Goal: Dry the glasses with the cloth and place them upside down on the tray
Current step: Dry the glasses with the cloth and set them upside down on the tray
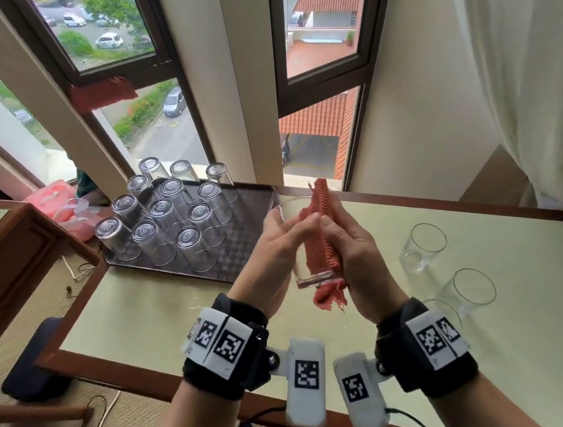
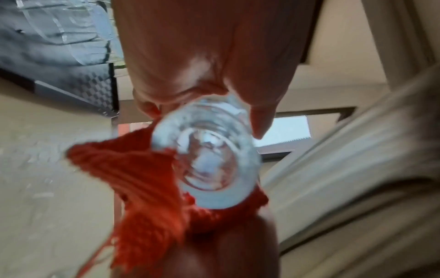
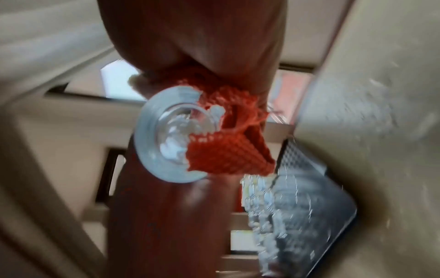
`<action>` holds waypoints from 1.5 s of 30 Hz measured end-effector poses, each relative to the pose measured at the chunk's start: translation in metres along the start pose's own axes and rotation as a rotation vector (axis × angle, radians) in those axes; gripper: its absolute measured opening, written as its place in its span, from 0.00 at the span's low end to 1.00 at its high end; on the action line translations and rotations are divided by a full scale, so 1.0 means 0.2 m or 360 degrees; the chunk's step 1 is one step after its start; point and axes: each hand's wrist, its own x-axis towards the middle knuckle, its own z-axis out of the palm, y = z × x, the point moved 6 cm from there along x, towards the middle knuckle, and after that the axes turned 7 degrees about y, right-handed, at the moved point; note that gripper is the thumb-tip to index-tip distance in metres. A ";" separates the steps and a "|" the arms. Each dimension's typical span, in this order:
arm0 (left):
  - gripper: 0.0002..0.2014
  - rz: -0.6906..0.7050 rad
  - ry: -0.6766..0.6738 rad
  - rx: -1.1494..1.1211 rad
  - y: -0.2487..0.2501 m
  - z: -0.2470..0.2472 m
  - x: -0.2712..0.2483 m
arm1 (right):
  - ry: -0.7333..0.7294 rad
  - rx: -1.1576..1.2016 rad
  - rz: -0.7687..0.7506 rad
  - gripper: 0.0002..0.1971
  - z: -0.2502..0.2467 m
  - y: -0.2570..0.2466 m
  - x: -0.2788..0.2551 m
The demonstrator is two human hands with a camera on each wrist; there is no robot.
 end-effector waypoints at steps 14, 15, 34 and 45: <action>0.34 0.0017 0.0063 -0.0010 0.01 0.04 -0.01 | -0.0058 0.0019 0.0011 0.24 0.01 0.00 -0.01; 0.32 0.0025 0.0061 0.0009 0.01 0.05 -0.02 | -0.0087 0.0124 0.0073 0.23 0.01 0.00 -0.01; 0.23 0.0064 -0.0060 -0.0053 0.03 -0.01 -0.04 | -0.0064 0.0344 0.0153 0.23 -0.01 -0.01 0.00; 0.43 0.0046 0.0119 -0.0028 -0.01 -0.05 -0.03 | -0.0103 0.0695 0.0644 0.25 -0.02 0.13 -0.08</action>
